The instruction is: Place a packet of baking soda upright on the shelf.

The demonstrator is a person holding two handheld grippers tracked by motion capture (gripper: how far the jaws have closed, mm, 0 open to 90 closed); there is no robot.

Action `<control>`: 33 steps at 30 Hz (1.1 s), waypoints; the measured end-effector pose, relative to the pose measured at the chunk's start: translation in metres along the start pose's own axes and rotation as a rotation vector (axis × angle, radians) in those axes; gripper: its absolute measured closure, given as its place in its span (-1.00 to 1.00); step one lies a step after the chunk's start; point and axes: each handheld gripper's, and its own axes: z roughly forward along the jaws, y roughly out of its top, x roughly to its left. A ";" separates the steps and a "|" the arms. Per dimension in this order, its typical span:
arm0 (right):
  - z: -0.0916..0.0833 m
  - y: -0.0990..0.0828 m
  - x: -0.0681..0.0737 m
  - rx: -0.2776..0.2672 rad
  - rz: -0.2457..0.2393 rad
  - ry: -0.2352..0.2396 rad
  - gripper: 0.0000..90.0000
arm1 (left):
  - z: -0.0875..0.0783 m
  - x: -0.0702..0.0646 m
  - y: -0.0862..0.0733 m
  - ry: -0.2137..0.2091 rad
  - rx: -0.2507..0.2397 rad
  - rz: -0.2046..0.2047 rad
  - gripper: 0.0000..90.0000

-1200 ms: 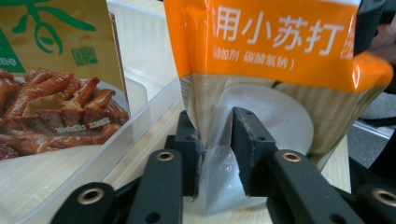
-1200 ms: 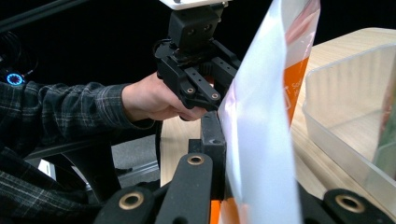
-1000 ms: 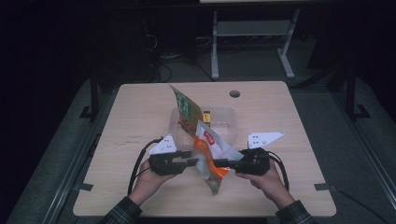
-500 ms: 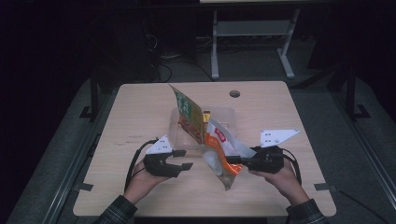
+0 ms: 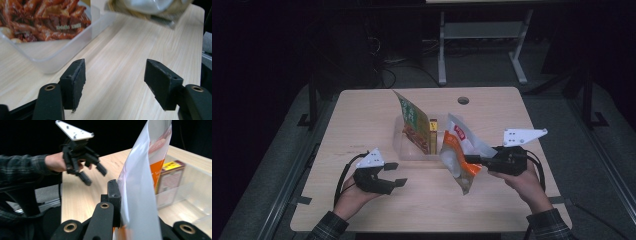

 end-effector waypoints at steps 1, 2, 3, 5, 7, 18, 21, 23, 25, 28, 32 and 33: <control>-0.001 0.001 -0.002 -0.001 0.002 -0.007 1.00 | -0.001 0.000 -0.002 0.004 0.008 0.005 -0.30; -0.001 0.002 -0.005 -0.005 0.001 -0.012 1.00 | -0.002 0.000 -0.003 0.005 0.005 -0.005 -0.31; -0.001 0.004 -0.007 -0.005 0.002 -0.019 1.00 | -0.003 0.001 -0.004 0.008 0.008 0.000 -0.32; -0.001 0.007 -0.011 -0.011 0.001 -0.033 1.00 | -0.005 0.001 -0.007 0.009 0.012 0.005 -0.34; -0.002 0.009 -0.014 -0.010 -0.004 -0.047 1.00 | -0.007 0.001 -0.010 0.013 0.016 -0.002 -0.37; 0.003 0.024 -0.029 0.008 -0.024 -0.093 1.00 | -0.008 -0.002 -0.023 0.019 0.004 -0.012 -0.41; 0.005 0.027 -0.034 0.001 -0.024 -0.114 1.00 | -0.006 -0.002 -0.023 0.019 0.008 0.000 -0.41; 0.006 0.027 -0.038 -0.011 -0.005 -0.118 1.00 | -0.006 -0.001 -0.023 0.020 0.005 -0.005 -0.41; 0.007 0.028 -0.043 -0.014 -0.004 -0.129 1.00 | -0.006 0.000 -0.023 0.019 0.007 -0.008 -0.41; 0.009 0.030 -0.048 -0.014 -0.001 -0.141 1.00 | -0.006 0.001 -0.023 0.022 0.004 -0.010 -0.41; 0.011 0.032 -0.057 -0.029 0.009 -0.155 1.00 | -0.004 0.002 -0.025 0.016 -0.004 -0.017 -0.41; 0.012 0.032 -0.059 -0.028 0.012 -0.156 1.00 | -0.003 0.003 -0.025 0.014 -0.007 -0.017 -0.41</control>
